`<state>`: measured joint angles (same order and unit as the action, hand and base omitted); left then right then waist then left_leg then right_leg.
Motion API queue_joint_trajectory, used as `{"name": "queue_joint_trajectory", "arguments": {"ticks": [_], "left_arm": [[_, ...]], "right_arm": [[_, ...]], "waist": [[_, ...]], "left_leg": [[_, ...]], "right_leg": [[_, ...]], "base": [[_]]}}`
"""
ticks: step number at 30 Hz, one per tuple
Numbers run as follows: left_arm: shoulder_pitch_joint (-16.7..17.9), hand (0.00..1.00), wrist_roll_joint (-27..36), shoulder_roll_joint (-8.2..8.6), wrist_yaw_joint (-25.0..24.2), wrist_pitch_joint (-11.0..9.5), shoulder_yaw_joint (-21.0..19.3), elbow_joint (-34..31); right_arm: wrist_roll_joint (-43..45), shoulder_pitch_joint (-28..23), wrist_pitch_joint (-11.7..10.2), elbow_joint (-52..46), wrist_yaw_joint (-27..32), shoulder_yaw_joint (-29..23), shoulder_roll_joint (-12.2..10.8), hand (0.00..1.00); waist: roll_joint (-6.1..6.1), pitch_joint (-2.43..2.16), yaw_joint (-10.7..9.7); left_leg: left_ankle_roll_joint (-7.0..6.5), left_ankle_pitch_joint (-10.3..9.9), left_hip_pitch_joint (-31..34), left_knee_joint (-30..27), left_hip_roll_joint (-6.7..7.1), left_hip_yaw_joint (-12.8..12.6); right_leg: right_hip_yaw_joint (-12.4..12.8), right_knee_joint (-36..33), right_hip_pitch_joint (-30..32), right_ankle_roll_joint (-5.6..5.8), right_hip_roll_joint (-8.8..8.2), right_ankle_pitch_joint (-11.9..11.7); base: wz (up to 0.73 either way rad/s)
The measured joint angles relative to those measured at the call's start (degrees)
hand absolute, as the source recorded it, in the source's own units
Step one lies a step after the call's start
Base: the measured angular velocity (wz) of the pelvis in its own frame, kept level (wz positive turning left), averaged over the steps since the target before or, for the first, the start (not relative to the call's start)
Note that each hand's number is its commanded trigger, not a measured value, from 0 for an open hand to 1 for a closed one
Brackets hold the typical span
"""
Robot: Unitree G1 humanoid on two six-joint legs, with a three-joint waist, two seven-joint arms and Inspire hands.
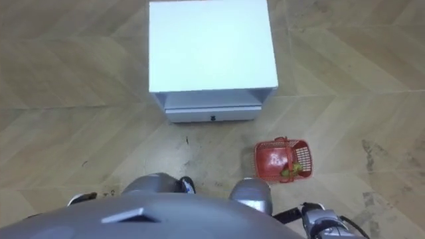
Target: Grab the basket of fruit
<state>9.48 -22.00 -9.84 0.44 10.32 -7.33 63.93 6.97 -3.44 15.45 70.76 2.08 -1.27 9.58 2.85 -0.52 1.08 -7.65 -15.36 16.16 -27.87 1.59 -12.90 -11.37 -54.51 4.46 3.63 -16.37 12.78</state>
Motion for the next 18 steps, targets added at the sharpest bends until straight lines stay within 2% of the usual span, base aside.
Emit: {"name": "queue_joint_trajectory", "arguments": {"ticks": [1,3,6,7,8,9,10,11,12,13,14,15,16,17,18], "left_arm": [[-0.3,0.00,0.1,-0.43,0.1,-0.2,0.1,0.1],[-1.2,0.00,0.7,-1.36,0.2,-1.0,0.6,0.2],[-4.9,0.00,2.7,-2.49,0.6,-1.2,1.4,0.2],[-7.4,0.00,2.8,-2.64,1.3,-1.2,1.5,0.3],[-9.7,0.00,3.6,-2.69,2.0,-1.8,1.9,0.7],[-10.7,0.00,4.2,-2.73,2.4,-2.4,2.3,1.4],[-12.2,0.00,5.8,-3.01,3.2,-3.3,4.2,2.3],[-13.1,0.00,6.6,-3.01,3.7,-3.8,5.2,3.0],[-13.5,0.00,6.7,-3.05,4.1,-4.1,5.6,3.8],[-13.9,0.00,6.8,-3.03,4.6,-4.8,6.0,5.2],[-13.9,0.00,7.4,-3.09,5.6,-5.4,7.1,6.7],[-13.9,0.00,7.9,-3.19,5.9,-5.6,7.2,7.3],[-13.6,0.00,8.2,-3.55,6.8,-5.7,8.3,8.2],[-13.8,0.00,9.0,-3.95,7.8,-6.3,9.5,9.2],[-13.8,0.00,9.0,-4.07,8.4,-6.5,9.9,9.5]], "right_arm": [[-1.1,1.4,-0.5,0.1,0.6,0.0,0.4,0.00],[-3.6,4.7,-1.2,0.1,1.2,0.0,0.8,0.00],[-6.9,10.2,-3.2,0.0,1.7,0.1,1.0,0.00],[-7.2,12.4,-4.3,0.1,2.1,0.0,1.1,0.00],[-7.5,14.2,-5.4,-0.1,2.7,0.0,1.2,0.00],[-7.9,15.2,-5.7,-0.5,3.1,0.0,1.2,0.00],[-8.8,16.0,-6.0,-1.7,3.8,0.0,1.2,0.00],[-9.3,16.2,-6.4,-3.1,4.6,-0.1,1.2,0.00],[-9.4,16.3,-6.7,-3.7,5.1,-0.2,1.2,0.00],[-9.7,16.3,-7.1,-5.1,6.1,-0.7,1.4,0.00],[-10.3,16.3,-7.9,-6.5,7.2,-1.9,1.6,0.00],[-10.7,16.3,-8.4,-7.0,7.6,-2.7,1.7,0.00],[-11.3,16.2,-9.0,-8.5,8.6,-4.3,1.9,0.00],[-11.3,16.3,-9.9,-9.8,10.0,-5.4,2.2,0.00],[-11.4,16.3,-10.5,-10.6,10.6,-5.8,2.3,0.00]], "waist": [[0.80,-0.04,1.2],[1.58,0.04,1.7],[2.60,0.17,2.0],[2.75,0.49,2.2],[2.51,0.90,2.4],[2.41,1.01,2.4],[2.25,1.17,2.4],[2.43,1.49,2.4],[2.43,1.66,2.6],[2.59,1.81,2.3],[2.59,1.84,1.8],[2.70,1.84,1.4],[2.76,1.84,0.2],[2.99,1.94,-0.1],[3.12,2.02,-0.3]], "left_leg": [[-0.12,0.1,2.6,-1.5,-0.07,-0.5],[-0.30,0.3,7.9,-4.7,-0.88,-1.0],[-0.32,0.2,19.0,-12.6,-2.27,-0.9],[-0.41,0.0,24.1,-17.1,-2.81,-0.5],[-0.19,-0.2,28.4,-21.8,-3.13,0.6],[-0.01,-0.3,30.4,-24.0,-3.27,1.2],[0.39,-0.8,33.6,-27.5,-3.26,2.3],[0.92,-1.9,36.1,-31.0,-3.03,2.8],[0.99,-2.5,37.1,-33.0,-3.00,2.9],[0.91,-3.8,39.6,-37.0,-2.82,3.3],[0.63,-5.3,41.9,-41.4,-2.47,3.5],[0.33,-5.9,42.9,-43.3,-1.92,3.5],[-0.38,-7.1,45.0,-47.2,-0.87,3.3],[-1.05,-8.6,47.1,-51.2,-0.36,2.7],[-1.34,-9.2,48.1,-53.1,0.06,2.3]], "right_leg": [[0.6,-2.0,-0.7,0.11,-0.15,-0.9],[0.2,0.0,-2.6,0.70,-0.06,-1.6],[-0.1,11.9,-5.6,1.37,0.70,-1.5],[0.1,14.9,-5.7,2.97,1.36,3.3],[0.3,14.5,-5.1,3.42,2.34,10.3],[0.5,13.1,-4.2,3.29,2.69,13.5],[0.2,8.3,-2.0,2.74,2.73,18.4],[0.6,0.9,1.0,2.13,2.16,21.6],[1.0,-3.2,2.5,1.73,1.71,22.7],[2.0,-11.4,5.6,1.79,0.57,24.0],[2.8,-20.0,8.8,1.81,-0.63,24.1],[3.2,-23.4,9.8,1.81,-1.22,24.1],[3.9,-29.9,11.5,1.81,-2.26,24.1],[5.4,-36.2,13.4,1.80,-3.00,24.1],[6.2,-39.0,14.2,1.80,-3.40,24.1]], "base": [[-0.22],[-0.15],[0.04],[0.26],[0.31],[0.33],[0.24],[0.22],[0.19],[0.17],[0.20],[0.36],[0.45],[0.44],[0.36]]}}
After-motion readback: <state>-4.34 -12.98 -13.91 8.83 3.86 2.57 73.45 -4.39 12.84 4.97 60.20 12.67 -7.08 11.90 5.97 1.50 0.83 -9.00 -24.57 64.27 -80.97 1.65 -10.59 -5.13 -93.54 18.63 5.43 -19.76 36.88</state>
